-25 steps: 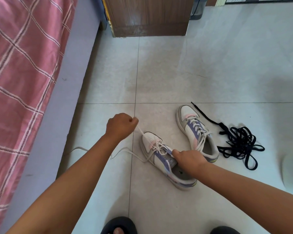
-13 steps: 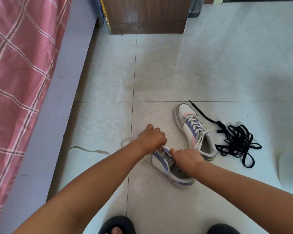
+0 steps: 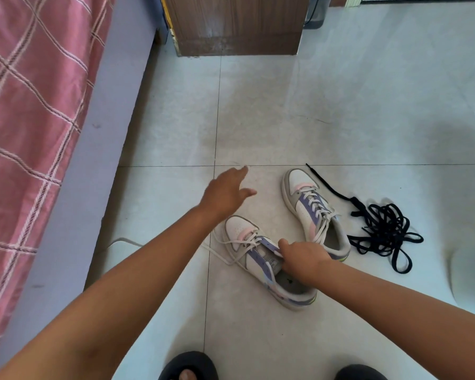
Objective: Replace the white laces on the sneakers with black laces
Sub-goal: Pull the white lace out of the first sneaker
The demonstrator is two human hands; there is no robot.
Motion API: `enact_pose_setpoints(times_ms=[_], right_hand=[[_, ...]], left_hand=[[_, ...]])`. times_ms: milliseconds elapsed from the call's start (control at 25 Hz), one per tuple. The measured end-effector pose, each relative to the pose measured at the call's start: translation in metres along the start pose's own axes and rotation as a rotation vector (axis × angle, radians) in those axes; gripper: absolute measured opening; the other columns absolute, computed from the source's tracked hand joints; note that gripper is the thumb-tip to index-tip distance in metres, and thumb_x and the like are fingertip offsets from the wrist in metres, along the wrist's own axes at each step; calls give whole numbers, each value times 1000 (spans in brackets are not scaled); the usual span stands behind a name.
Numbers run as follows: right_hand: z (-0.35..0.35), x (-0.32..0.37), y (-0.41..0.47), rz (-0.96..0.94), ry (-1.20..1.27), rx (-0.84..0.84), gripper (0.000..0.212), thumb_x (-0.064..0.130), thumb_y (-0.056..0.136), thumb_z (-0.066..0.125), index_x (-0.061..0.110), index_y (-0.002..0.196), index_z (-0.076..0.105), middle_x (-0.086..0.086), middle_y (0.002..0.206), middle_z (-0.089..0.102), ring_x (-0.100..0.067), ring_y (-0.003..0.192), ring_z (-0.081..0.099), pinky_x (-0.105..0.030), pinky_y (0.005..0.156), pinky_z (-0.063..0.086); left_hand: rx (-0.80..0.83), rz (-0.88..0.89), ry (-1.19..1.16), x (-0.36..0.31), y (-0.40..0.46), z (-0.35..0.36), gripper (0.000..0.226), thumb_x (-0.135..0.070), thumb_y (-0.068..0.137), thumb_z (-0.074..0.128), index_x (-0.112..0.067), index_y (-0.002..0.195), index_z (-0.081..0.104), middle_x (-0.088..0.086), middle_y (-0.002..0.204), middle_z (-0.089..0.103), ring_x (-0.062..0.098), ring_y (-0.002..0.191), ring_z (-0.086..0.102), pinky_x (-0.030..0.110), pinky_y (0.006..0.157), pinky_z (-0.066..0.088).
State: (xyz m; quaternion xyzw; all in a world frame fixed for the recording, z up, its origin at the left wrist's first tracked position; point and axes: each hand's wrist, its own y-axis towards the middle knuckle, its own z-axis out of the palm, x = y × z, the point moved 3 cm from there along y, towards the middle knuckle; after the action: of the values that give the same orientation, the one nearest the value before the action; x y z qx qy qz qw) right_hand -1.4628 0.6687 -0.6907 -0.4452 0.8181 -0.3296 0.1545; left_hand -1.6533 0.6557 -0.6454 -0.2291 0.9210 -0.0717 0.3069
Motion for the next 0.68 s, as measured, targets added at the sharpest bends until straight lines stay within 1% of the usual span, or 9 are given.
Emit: enact_pose_setpoints(times_ms=[80, 120, 200, 240, 280, 400, 480, 600, 680], right_hand=[[-6, 0, 0, 33, 68, -18, 36, 39, 98, 36, 10, 117, 45, -10, 116, 59, -30, 105, 58, -32, 69, 36], [-9, 3, 1, 31, 81, -46, 40, 43, 98, 35, 10, 118, 45, -10, 116, 58, -30, 106, 57, -33, 70, 36], [-15, 12, 8, -21, 99, -141, 35, 38, 97, 36, 11, 119, 41, -11, 116, 58, -30, 105, 57, -34, 69, 36], [-18, 17, 11, -50, 116, -158, 31, 31, 97, 39, 11, 119, 38, -12, 115, 58, -31, 103, 58, -35, 68, 36], [-21, 21, 15, -68, 128, -153, 29, 25, 96, 41, 10, 120, 36, -12, 113, 60, -31, 100, 59, -34, 66, 35], [-26, 26, 19, -91, 99, -126, 33, 11, 92, 45, 8, 122, 32, -12, 105, 62, -33, 92, 60, -34, 62, 34], [-25, 25, 18, -101, 93, -118, 37, 7, 90, 47, 7, 123, 30, -13, 102, 62, -33, 87, 59, -35, 61, 34], [-22, 22, 16, -75, 156, -104, 35, 6, 90, 45, 8, 120, 29, -11, 85, 55, -29, 73, 48, -35, 61, 34], [-19, 20, 16, -47, 232, -104, 27, 7, 91, 41, 9, 116, 29, -13, 87, 57, -28, 71, 45, -34, 61, 34]], left_hand=[[27, -60, 52, -2, -30, 23, 34, -31, 93, 52, -15, 123, 47, 7, 116, 56, 26, 106, 54, 35, 83, 44], [98, -117, 58, -2, -49, 39, 33, -32, 92, 51, -14, 119, 44, 6, 113, 56, 26, 102, 55, 33, 78, 43], [285, -258, -86, -3, -84, 73, 46, -37, 86, 54, -12, 120, 37, 5, 113, 57, 25, 101, 57, 33, 78, 46], [303, -338, -201, -3, -94, 86, 53, -39, 83, 55, -11, 123, 36, 4, 115, 56, 25, 103, 58, 34, 82, 48], [268, -401, -268, -3, -97, 94, 57, -41, 82, 56, -11, 125, 35, 4, 116, 56, 24, 104, 58, 36, 84, 49], [106, -534, -209, 1, -85, 99, 56, -46, 85, 55, -10, 123, 35, 6, 120, 54, 27, 108, 56, 38, 83, 47], [51, -595, -221, 0, -81, 101, 62, -47, 83, 59, -9, 124, 33, 8, 125, 50, 28, 113, 53, 39, 84, 44], [98, -621, -240, -4, -77, 104, 73, -45, 80, 63, -7, 130, 25, 10, 132, 40, 30, 121, 44, 41, 90, 42], [174, -633, -236, -6, -70, 103, 79, -36, 80, 64, -6, 136, 17, 11, 137, 31, 30, 127, 36, 42, 97, 38]])
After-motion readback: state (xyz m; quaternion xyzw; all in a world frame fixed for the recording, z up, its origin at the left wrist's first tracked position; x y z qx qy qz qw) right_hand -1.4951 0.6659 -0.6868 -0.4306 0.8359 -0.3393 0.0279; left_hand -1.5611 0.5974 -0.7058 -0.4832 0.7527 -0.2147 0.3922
